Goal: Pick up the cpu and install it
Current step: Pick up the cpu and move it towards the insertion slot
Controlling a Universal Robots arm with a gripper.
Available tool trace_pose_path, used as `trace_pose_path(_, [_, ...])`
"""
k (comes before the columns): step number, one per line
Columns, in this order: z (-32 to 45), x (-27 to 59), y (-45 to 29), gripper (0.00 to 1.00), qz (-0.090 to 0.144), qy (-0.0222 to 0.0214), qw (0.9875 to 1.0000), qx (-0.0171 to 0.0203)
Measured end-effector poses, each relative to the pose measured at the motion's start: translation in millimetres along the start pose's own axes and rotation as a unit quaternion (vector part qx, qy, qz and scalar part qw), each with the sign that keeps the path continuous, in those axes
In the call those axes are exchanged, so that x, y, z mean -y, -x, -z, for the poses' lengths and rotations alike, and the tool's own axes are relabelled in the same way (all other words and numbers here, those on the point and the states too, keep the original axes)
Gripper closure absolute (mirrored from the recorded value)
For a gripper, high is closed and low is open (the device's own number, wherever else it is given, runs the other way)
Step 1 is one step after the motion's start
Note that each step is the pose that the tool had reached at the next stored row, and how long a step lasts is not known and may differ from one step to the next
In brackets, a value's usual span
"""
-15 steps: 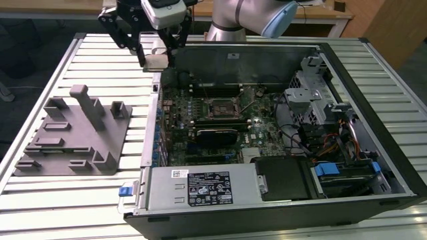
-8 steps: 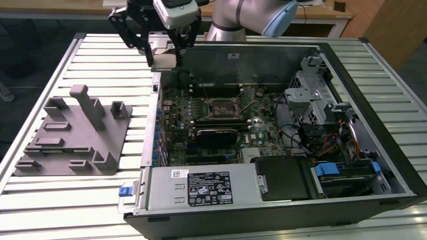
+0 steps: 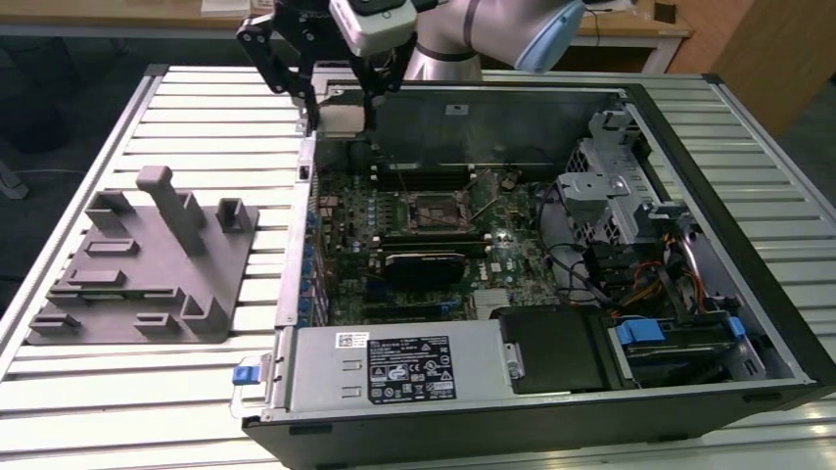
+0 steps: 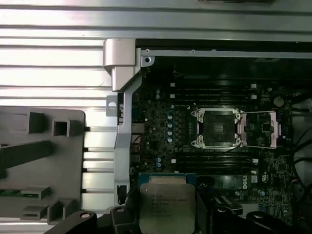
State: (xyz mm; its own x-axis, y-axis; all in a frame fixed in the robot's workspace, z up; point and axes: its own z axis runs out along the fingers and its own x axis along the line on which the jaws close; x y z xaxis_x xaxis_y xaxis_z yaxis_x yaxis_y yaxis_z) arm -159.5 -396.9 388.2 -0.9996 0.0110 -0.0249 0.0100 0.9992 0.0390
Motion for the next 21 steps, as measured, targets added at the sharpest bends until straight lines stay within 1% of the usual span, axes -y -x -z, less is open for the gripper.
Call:
trace_pose_path(7, [-0.5, -1.1, 18.3, 0.45, 0.000, 0.0000, 1.0000, 0.0000])
trace_pose_path(10, [-0.6, -1.5, 24.3, 0.45, 0.000, 0.0000, 1.0000, 0.0000])
trace_pose_path(12, [-0.7, -1.7, 26.6, 0.45, 0.000, -0.0001, 1.0000, 0.0000])
trace_pose_path(18, [-0.8, -1.7, 27.2, 0.45, 0.000, 0.0000, 1.0000, 0.0000])
trace_pose_path(21, [-2.7, -1.7, 29.7, 0.45, 0.000, -0.0001, 1.0000, -0.0002])
